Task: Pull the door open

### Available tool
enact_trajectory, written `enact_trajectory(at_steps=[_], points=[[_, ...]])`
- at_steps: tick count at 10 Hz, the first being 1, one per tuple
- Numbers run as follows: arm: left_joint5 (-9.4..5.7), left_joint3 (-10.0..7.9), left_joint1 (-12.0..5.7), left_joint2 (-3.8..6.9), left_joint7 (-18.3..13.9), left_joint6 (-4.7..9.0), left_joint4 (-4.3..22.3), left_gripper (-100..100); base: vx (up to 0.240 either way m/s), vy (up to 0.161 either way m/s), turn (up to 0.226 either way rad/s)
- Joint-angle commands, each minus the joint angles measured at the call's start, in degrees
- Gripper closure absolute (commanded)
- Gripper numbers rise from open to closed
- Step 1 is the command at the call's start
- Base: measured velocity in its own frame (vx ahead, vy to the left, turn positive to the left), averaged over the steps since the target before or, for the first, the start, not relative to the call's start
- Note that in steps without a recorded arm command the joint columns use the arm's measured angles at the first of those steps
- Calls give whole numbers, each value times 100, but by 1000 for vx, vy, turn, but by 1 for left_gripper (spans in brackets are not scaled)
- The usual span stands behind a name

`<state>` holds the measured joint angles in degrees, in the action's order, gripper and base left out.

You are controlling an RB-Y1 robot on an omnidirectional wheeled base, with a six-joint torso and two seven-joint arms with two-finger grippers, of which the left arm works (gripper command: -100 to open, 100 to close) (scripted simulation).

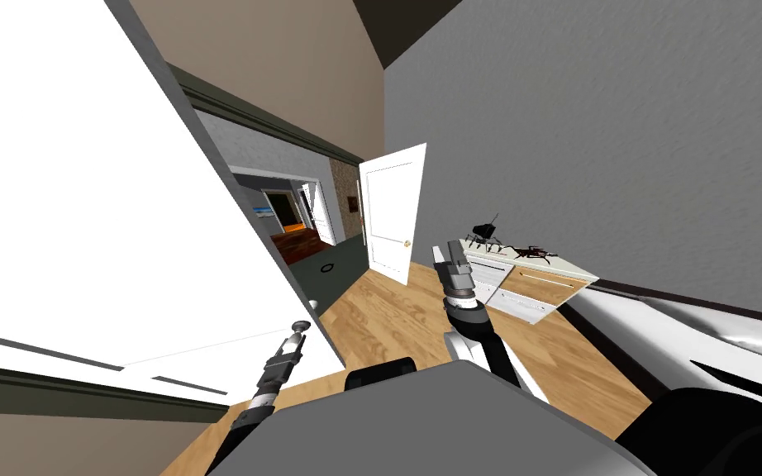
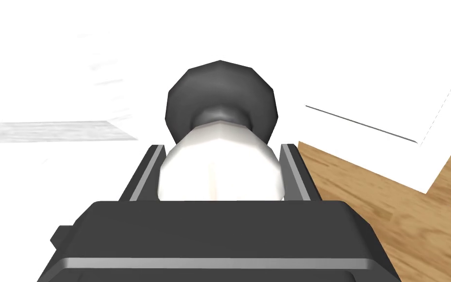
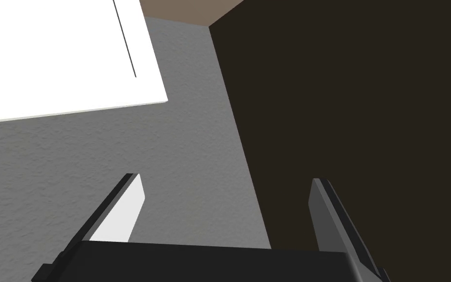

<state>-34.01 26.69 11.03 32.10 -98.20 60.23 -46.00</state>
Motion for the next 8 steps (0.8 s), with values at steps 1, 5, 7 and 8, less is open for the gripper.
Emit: enact_trajectory(at_steps=[1, 5, 7, 8], points=[[0, 0, 0, 0, 0, 0, 0, 100, -96, 18, -26], [98, 158, 111, 120, -216, 359, 168, 100, -192, 60, -154], [144, 231, 161, 184, -321, 543, 250, 100, -220, 69, -151], [166, 265, 185, 214, -370, 629, 288, 100, -222, 59, -142]])
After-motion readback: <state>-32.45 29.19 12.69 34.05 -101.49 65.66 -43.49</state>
